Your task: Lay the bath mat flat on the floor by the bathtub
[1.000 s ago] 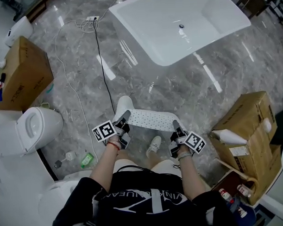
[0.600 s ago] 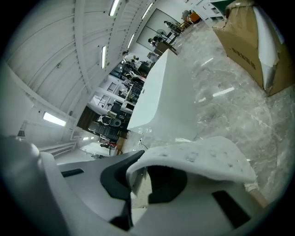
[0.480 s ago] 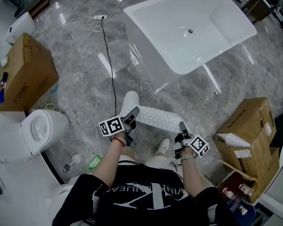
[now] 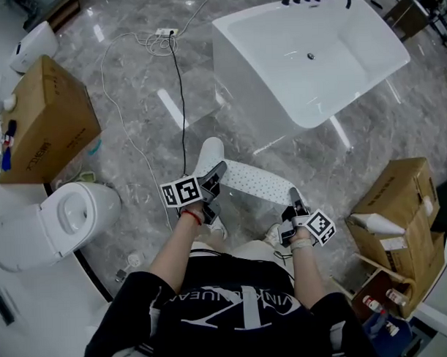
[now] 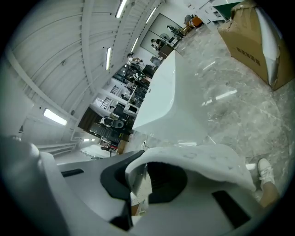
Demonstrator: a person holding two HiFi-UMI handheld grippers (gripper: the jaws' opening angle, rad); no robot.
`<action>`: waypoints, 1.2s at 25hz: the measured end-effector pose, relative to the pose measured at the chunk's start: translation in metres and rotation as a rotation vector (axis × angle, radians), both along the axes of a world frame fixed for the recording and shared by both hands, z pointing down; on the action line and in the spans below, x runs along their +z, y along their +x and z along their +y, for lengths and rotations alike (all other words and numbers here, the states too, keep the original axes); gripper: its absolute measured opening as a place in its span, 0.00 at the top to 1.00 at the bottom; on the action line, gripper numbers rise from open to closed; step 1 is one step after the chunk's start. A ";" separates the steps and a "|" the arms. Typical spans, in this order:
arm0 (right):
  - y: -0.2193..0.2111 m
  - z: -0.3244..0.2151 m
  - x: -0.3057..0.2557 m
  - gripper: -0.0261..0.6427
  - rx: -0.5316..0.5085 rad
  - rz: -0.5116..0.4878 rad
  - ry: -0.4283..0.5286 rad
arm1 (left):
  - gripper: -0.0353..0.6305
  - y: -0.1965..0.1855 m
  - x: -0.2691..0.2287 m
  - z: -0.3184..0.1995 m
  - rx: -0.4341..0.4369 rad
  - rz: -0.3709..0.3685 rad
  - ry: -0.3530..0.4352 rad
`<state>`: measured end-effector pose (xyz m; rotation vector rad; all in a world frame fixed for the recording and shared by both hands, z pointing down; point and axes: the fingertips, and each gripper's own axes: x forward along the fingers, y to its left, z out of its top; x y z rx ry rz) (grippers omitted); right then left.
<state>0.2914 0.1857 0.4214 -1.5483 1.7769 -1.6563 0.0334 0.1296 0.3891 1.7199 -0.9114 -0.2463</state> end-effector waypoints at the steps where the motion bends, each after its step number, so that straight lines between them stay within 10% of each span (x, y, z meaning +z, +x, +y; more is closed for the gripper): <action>1: -0.005 -0.001 -0.001 0.91 0.010 0.008 -0.011 | 0.91 -0.006 -0.001 -0.004 0.005 0.000 0.003; 30: -0.123 -0.120 0.002 0.91 0.135 -0.041 -0.036 | 0.91 -0.120 -0.007 -0.155 0.057 0.052 -0.042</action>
